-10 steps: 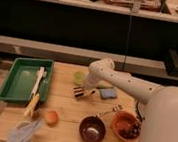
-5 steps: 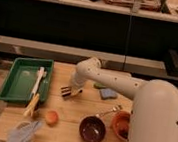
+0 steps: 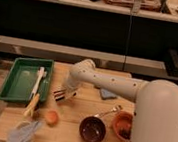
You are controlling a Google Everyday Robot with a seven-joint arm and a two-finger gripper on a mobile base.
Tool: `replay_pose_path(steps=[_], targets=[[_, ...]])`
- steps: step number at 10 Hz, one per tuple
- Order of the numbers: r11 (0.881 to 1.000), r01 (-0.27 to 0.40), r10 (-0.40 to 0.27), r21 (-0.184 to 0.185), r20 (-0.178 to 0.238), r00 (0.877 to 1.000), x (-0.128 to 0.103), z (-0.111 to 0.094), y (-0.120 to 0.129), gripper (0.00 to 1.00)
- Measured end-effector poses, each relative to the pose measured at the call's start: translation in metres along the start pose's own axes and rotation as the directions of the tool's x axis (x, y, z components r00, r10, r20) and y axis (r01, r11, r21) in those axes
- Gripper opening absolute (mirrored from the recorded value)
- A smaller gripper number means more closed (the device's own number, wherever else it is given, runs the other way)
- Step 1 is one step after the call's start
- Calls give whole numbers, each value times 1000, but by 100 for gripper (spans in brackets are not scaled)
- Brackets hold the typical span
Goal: Wipe table surface with eraser
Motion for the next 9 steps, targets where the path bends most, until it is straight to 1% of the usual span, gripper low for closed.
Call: replay_pose_path(steps=[1,3,4,5,6,7,8,9], targets=[[1000,19,-18,-15,20,1000,-8,-8,19,0],[996,52,-48,-68,63,997,-30,-10,54,0],[994,59,-53,-88,74,996,-32,-11,67,0],[993,56,-49,-102,71,996,-32,-15,82,0],[994,32,-27,-105,51,998,-25,-22,93,0],[995,13,-10,-103,31,999,-16,-29,99,0],[995,-17,17,-97,-2,1000,3,-39,106,0],[995,-50,47,-91,-37,998,27,-48,110,0]])
